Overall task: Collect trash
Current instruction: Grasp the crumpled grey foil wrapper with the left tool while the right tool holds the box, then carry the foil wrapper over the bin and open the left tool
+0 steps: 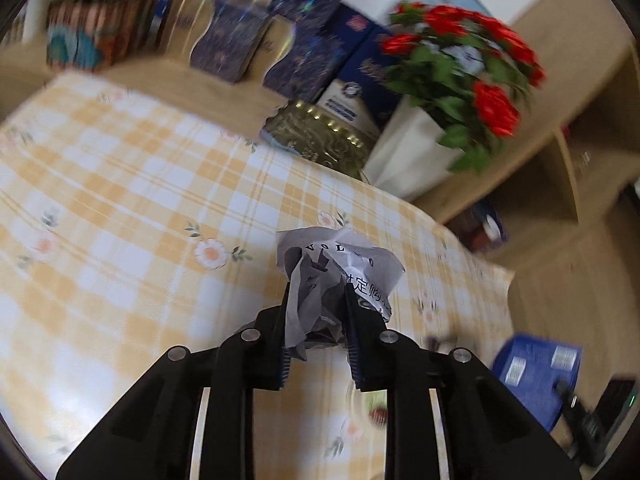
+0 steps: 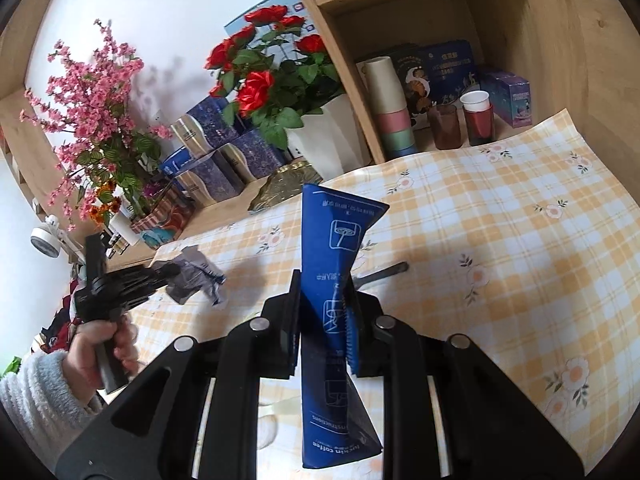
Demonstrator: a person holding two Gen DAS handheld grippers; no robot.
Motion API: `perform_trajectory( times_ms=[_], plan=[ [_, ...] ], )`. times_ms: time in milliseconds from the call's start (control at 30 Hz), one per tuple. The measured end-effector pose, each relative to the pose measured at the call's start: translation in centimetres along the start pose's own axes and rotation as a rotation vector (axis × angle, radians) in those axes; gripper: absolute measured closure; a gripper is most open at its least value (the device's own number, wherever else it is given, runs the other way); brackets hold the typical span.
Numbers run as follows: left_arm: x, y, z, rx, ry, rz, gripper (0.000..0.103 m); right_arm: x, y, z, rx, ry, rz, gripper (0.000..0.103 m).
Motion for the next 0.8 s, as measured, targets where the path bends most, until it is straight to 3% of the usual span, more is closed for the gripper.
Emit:
perform_trajectory(
  times_ms=[200, 400, 633, 800],
  plan=[
    [-0.7, -3.7, -7.0, 0.011, -0.005, 0.129, 0.081, 2.8, -1.1, -2.6, -0.003, 0.012, -0.015, 0.082],
    [0.1, -10.0, -13.4, 0.07, -0.016, 0.232, 0.081, 5.9, -3.5, -6.4, -0.014, 0.021, -0.022, 0.082],
    [1.2, -19.7, -18.4, 0.151, -0.074, 0.408, 0.081, 7.8, -7.4, -10.6, -0.026, 0.039, 0.01, 0.082],
    [2.4, -27.1, -19.2, 0.217, -0.082, 0.505, 0.081, 8.4, -9.6, -12.4, -0.016, 0.04, 0.022, 0.082]
  ],
)
Point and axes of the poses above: each gripper's, at about its wrist camera, not at the fingertips, and z roughly the way its jaws point, x to its left, y to its top, the point moved 5 cm from there along z, roughly the way its jaws point, and after that the axes turned 15 degrees about -z, right-handed, at the moved point
